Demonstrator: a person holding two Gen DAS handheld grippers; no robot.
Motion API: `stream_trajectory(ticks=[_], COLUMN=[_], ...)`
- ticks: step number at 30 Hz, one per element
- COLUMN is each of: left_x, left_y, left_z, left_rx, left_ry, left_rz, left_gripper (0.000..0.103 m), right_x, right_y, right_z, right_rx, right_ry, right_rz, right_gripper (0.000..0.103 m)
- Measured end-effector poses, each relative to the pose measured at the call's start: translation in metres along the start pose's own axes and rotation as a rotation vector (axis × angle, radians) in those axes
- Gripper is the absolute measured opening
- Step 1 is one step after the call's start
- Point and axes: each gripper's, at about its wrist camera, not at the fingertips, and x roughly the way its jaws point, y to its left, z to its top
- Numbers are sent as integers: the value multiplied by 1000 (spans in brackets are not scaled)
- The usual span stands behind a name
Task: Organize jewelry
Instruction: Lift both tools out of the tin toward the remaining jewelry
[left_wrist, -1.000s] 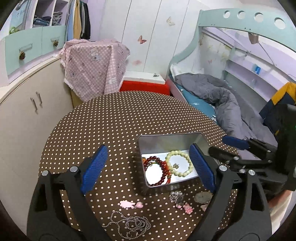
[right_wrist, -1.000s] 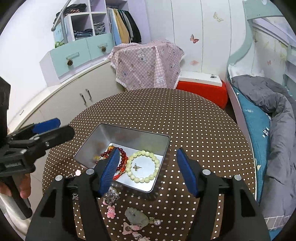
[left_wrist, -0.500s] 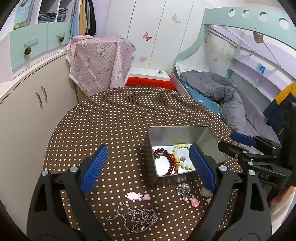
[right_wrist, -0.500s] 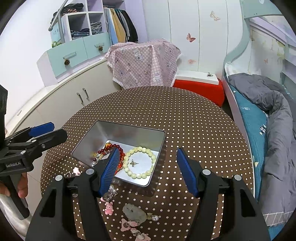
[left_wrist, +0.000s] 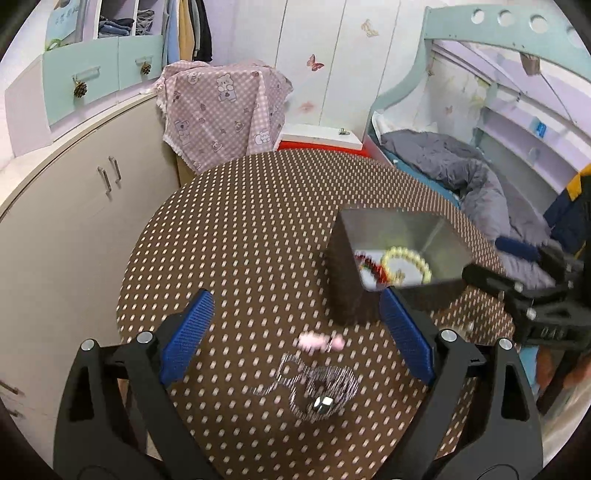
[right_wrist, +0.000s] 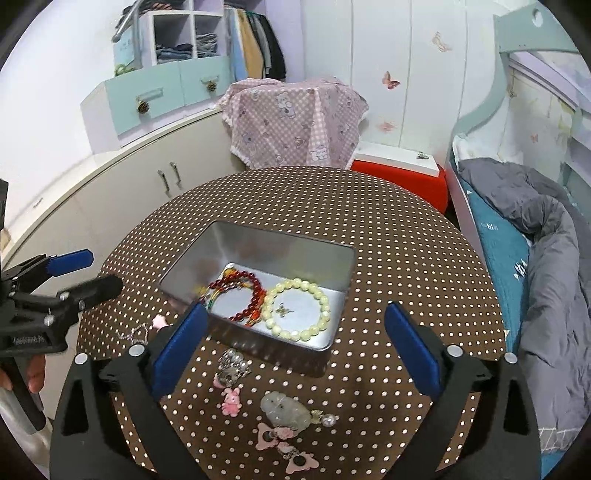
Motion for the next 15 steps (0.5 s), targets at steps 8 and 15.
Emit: stream_trajectory(ticks=[8, 15], left_x=[-2, 2], left_y=[-8, -17], left_z=[-36, -58], left_rx=[85, 128], left_ry=[53, 74], left_rz=[-16, -16], left_gripper=[91, 91], right_x=[6, 16], right_y=[18, 34], right_z=[-13, -33], right_rx=[-24, -35], right_ry=[38, 105], right_rz=[31, 57], right_gripper=[94, 94])
